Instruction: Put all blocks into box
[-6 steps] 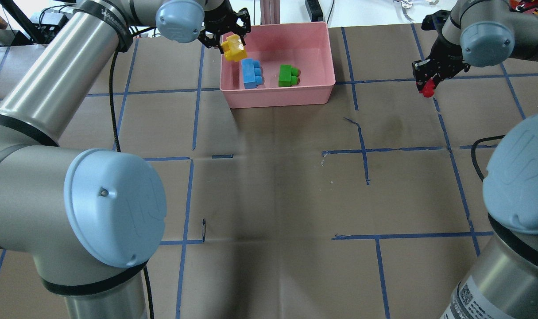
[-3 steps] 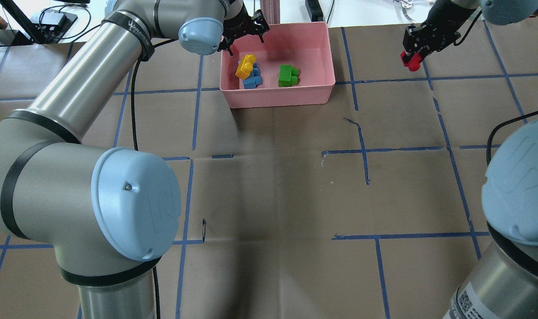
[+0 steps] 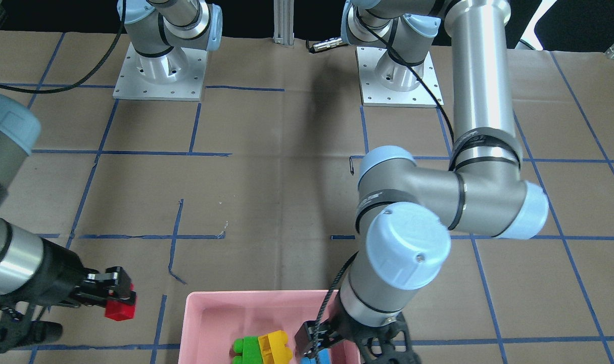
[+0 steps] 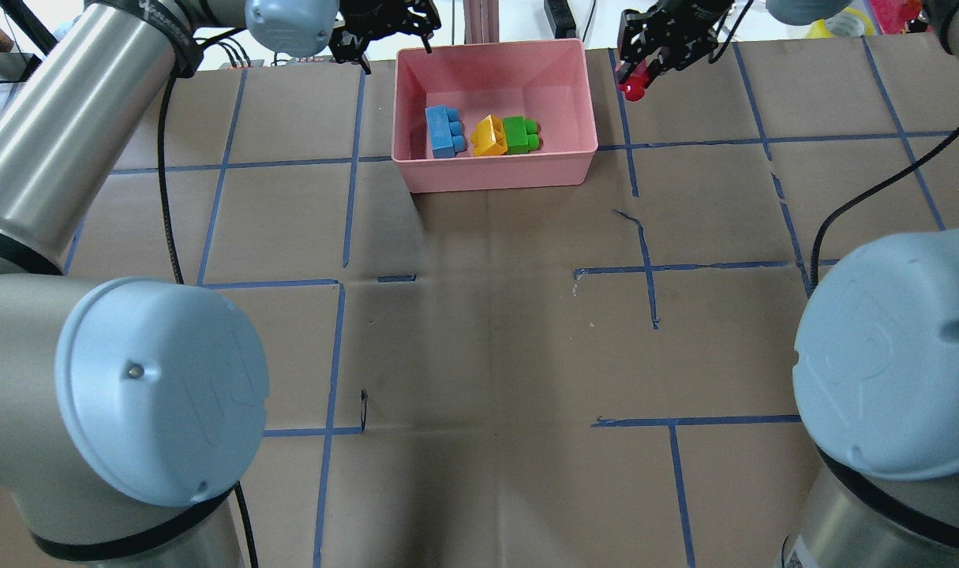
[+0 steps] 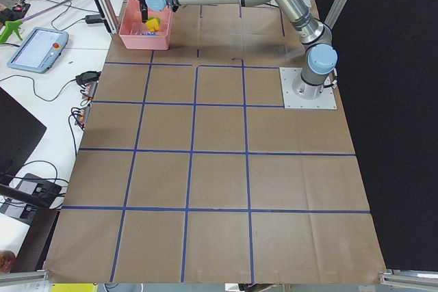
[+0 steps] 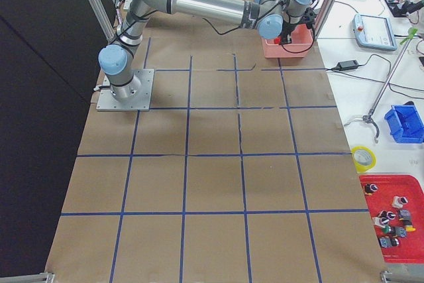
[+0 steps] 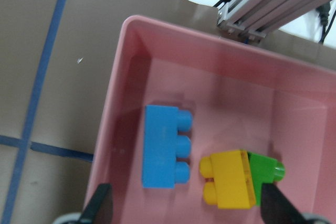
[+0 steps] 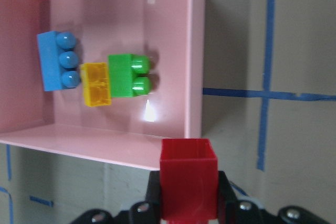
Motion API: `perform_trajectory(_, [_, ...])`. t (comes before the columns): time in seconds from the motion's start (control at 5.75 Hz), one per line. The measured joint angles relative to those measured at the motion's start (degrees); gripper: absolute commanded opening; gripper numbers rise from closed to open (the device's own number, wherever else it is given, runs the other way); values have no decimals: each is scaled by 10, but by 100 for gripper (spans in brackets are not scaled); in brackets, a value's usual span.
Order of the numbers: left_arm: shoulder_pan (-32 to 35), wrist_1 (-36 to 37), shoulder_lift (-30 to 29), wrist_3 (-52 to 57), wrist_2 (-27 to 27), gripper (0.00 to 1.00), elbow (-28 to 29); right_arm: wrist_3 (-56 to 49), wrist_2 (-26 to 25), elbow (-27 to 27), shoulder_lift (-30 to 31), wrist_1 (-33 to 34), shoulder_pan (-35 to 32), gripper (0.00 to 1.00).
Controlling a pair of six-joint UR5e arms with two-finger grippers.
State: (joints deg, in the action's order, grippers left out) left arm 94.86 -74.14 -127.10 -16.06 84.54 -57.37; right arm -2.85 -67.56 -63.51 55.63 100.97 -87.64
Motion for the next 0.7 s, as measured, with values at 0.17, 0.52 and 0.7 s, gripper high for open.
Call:
perform_trajectory(0.17, [-24, -43, 48, 51, 3, 100, -30, 58, 31, 17, -25, 34, -32, 14])
perform_trajectory(0.52, [-48, -68, 170, 138, 37, 100, -151, 187, 50, 55, -84, 135, -82, 99])
perform_trajectory(0.7, [-51, -69, 239, 164, 52, 100, -220, 216, 49, 72, -102, 157, -93, 100])
